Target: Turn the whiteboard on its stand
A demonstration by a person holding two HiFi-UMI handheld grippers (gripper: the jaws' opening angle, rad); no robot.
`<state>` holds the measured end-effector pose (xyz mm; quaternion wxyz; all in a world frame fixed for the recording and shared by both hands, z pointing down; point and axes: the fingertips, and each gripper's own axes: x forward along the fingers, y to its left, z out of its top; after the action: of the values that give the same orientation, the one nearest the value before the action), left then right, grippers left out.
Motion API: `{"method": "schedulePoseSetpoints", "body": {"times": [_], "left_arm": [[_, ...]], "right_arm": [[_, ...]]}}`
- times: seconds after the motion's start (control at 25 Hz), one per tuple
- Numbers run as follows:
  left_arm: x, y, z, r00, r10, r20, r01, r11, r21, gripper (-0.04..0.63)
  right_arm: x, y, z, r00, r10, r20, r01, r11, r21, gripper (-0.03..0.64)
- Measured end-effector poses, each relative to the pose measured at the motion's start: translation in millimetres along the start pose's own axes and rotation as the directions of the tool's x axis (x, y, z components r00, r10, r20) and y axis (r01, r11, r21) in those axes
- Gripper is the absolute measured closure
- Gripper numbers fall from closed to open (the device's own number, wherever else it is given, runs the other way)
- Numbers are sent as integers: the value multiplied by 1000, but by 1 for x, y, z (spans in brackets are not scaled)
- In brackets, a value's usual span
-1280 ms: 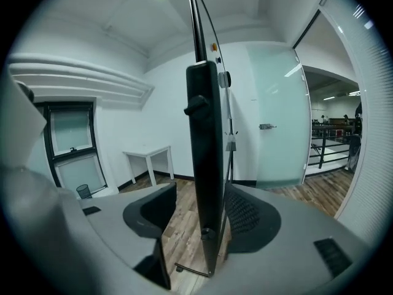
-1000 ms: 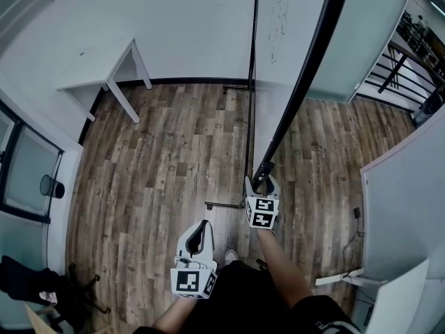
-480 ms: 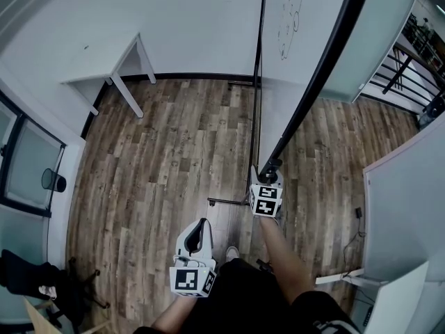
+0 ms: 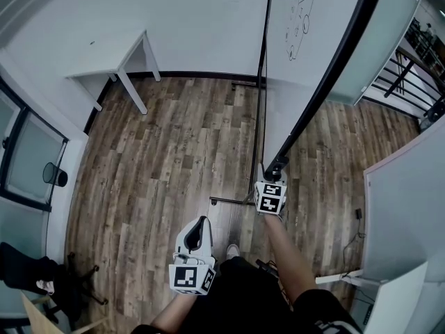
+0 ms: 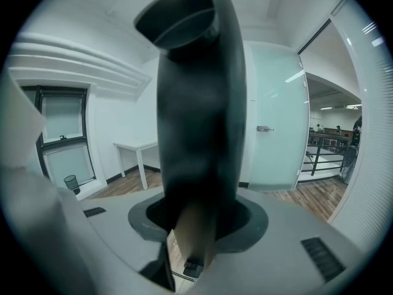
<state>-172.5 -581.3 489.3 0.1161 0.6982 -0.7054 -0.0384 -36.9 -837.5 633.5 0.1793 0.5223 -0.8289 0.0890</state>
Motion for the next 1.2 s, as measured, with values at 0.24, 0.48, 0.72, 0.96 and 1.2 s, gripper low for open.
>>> {"method": "schedulePoseSetpoints", "body": {"times": [0.24,0.48,0.72,0.96,1.2], "left_arm": [[-17,3,4,1000,-12,10,12,1000,-6,577],[-40,0,-5,999,-33,14,34,999,-6,577],[-71,-8,-8,998,-56,14,56,998,4,577],[-107,-1,-8,999,-47,11,47,999,18,577],[-141,20,-10,999,-27,26,26,999,20,577]], "right_arm": [[-26,13,-5,1000,-1,2,1,1000,-7,459],[-60,20,-27,1000,-6,3,6,1000,-10,459],[-78,22,-37,1000,2,-6,-2,1000,4,459],[-98,56,-43,1000,6,9,-6,1000,24,459],[-122,98,-56,1000,2,13,-3,999,35,459]]}}
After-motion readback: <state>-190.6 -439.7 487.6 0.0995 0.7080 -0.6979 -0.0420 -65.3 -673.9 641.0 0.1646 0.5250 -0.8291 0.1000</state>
